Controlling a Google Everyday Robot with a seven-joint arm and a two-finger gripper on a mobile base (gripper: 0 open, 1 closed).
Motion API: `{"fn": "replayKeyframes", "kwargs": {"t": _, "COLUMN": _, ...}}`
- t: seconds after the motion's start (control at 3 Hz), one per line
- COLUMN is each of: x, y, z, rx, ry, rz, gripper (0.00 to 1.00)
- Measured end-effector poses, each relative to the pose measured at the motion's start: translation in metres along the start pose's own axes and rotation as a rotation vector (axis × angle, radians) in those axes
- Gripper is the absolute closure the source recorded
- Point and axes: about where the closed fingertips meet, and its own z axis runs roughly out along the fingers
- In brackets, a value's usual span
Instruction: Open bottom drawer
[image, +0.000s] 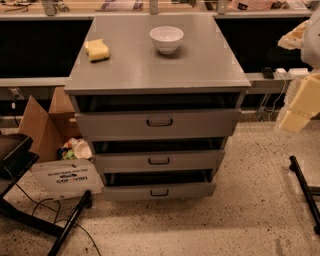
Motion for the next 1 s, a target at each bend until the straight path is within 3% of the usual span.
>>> {"fn": "replayKeyframes", "kwargs": {"t": 0.33, "x": 0.000, "y": 0.000, "z": 0.000, "rx": 0.000, "ry": 0.000, "rz": 0.000, "gripper": 0.00}}
{"fn": "replayKeyframes", "kwargs": {"t": 0.67, "x": 0.001, "y": -0.005, "z": -0.005, "rx": 0.024, "ry": 0.047, "rz": 0.011, "gripper": 0.00}}
{"fn": "replayKeyframes", "kwargs": {"t": 1.0, "x": -0.005, "y": 0.017, "z": 0.041, "rx": -0.005, "ry": 0.047, "rz": 0.084, "gripper": 0.00}}
